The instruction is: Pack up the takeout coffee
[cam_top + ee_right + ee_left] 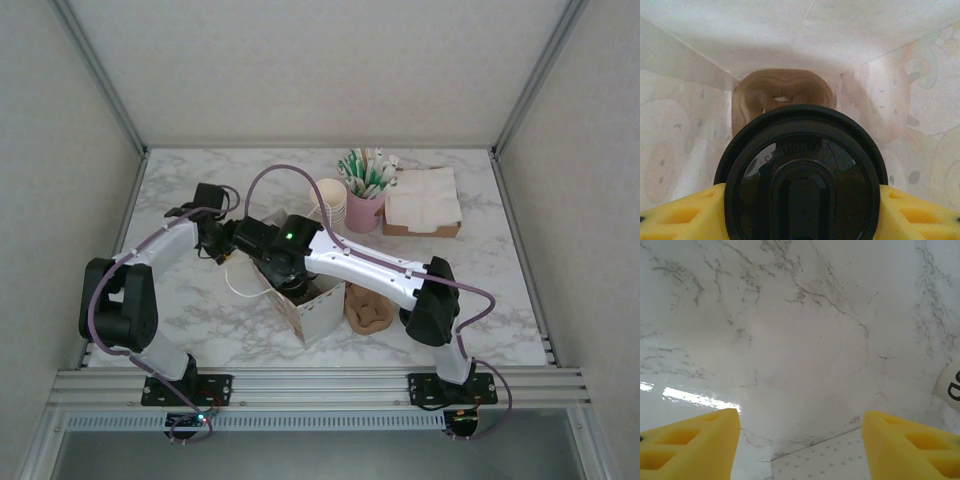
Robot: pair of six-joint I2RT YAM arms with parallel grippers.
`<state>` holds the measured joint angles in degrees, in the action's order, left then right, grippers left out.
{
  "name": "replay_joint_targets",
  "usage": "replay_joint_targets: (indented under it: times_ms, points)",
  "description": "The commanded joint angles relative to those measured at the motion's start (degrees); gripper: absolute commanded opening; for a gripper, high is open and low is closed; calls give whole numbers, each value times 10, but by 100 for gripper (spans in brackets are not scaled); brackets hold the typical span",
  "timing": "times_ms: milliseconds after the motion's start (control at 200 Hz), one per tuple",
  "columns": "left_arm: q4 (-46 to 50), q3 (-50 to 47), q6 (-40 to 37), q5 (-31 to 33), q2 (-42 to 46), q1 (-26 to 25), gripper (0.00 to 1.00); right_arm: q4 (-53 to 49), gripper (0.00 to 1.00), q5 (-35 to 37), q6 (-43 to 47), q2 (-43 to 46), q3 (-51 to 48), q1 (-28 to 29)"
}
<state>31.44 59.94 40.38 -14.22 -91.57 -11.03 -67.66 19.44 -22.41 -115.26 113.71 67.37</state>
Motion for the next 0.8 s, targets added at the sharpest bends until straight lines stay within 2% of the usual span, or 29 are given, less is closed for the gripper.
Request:
replay_joint_targets:
  times_ms: [0, 175, 796]
  points:
    - [-9, -12, 4, -6, -2, 2, 65, 20, 54, 13, 5, -5, -11, -5]
    - [-17, -34, 7, -4, 3, 2, 65, 48, 54, 17, 14, -3, -33, -5]
    - [-15, -46, 8, 6, 11, 2, 66, 44, 53, -7, -15, -18, -116, -5]
